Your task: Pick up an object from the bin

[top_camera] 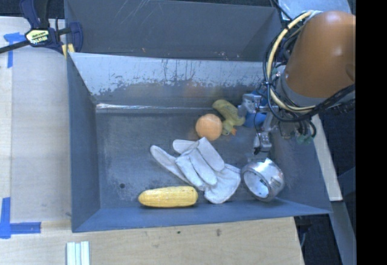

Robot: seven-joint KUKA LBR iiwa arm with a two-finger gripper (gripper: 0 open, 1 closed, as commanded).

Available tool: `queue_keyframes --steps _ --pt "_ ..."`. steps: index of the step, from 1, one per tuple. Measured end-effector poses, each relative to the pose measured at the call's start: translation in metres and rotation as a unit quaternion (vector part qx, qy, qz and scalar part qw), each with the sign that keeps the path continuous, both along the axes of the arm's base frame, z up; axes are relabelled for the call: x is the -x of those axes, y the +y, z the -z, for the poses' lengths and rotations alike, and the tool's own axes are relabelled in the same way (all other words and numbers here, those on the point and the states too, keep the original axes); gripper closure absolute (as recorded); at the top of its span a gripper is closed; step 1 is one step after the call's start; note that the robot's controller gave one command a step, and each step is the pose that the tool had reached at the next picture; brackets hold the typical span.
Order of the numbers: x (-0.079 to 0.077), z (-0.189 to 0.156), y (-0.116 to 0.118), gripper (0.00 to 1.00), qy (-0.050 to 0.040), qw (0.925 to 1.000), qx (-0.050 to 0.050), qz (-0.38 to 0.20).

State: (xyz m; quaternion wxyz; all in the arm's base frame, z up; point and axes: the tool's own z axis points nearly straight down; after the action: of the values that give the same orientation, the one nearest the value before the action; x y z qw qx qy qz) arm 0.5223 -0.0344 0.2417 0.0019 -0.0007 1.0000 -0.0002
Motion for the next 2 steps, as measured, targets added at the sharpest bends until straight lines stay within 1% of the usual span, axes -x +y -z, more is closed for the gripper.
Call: queue_keyframes --steps 1,2 --pt "0.0 0.0 0.0 0.0 0.0 1.0 0.0 0.0" --pt "-0.002 0.033 0.002 0.0 -0.0039 0.9996 0.001 -0.029"
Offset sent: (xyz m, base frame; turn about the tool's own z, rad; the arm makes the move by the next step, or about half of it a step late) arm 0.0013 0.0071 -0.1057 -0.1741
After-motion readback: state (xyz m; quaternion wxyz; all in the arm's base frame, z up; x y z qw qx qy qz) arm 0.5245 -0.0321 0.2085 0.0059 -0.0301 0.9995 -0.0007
